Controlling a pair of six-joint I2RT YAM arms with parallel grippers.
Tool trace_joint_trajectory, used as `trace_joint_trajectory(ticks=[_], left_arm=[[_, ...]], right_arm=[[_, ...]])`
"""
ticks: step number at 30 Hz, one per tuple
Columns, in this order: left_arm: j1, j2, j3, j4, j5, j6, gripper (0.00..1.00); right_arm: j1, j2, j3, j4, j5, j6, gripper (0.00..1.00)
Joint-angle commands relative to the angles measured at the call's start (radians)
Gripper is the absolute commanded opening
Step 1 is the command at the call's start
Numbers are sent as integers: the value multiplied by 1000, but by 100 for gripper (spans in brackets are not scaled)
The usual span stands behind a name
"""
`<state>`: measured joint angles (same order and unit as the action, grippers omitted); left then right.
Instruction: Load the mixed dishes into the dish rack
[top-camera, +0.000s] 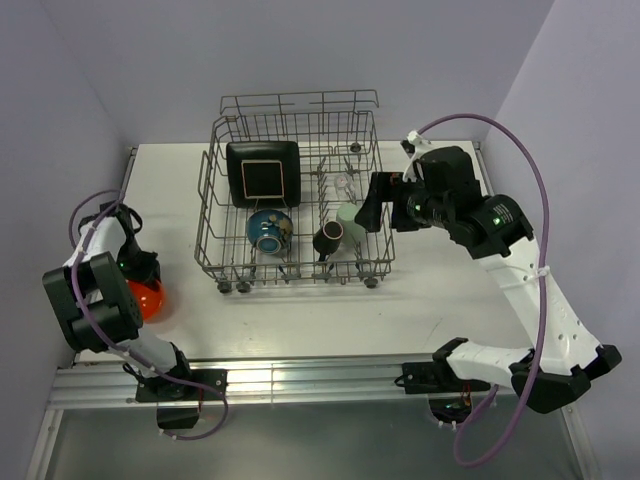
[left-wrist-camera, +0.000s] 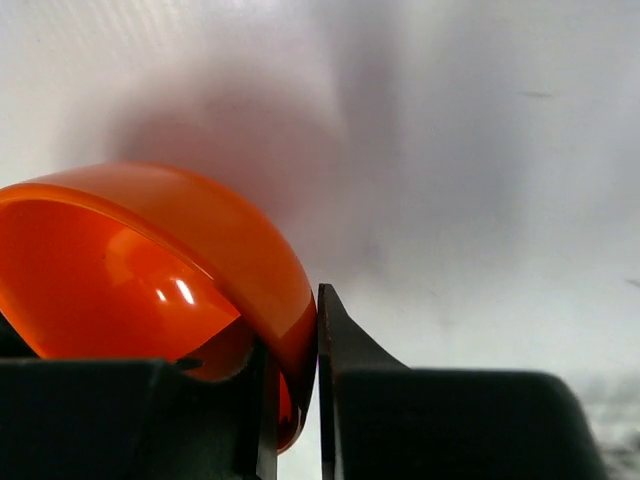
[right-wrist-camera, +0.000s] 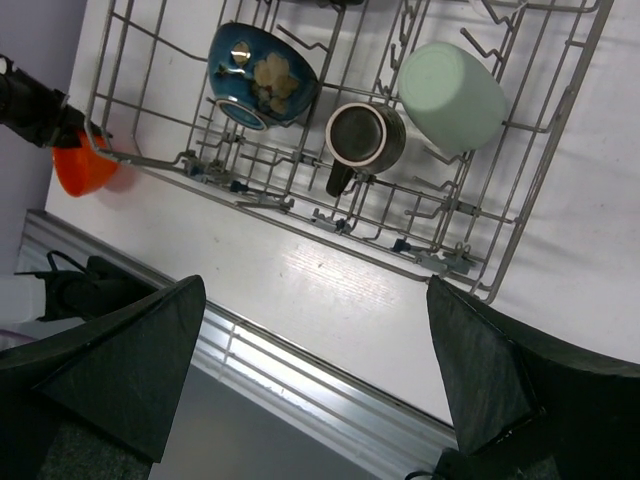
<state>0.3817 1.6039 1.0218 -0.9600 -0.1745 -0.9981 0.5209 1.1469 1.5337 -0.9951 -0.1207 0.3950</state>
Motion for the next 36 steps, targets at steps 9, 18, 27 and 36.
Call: trace_joint_trajectory(ticks=[9, 18, 27, 36], left_arm=[[-101, -283, 447, -74, 170, -183, 0], [-145, -536, 246, 397, 738, -419, 0], [-263, -728, -124, 1291, 899, -917, 0], [-374, -700, -46, 1374, 743, -1056, 0]], right_arm=[[-5, 15, 71, -4, 98, -7, 100], [-4, -56, -60, 133, 58, -85, 99], [10, -41, 22, 148, -62, -38, 87], [451, -53, 2, 317, 485, -269, 83]])
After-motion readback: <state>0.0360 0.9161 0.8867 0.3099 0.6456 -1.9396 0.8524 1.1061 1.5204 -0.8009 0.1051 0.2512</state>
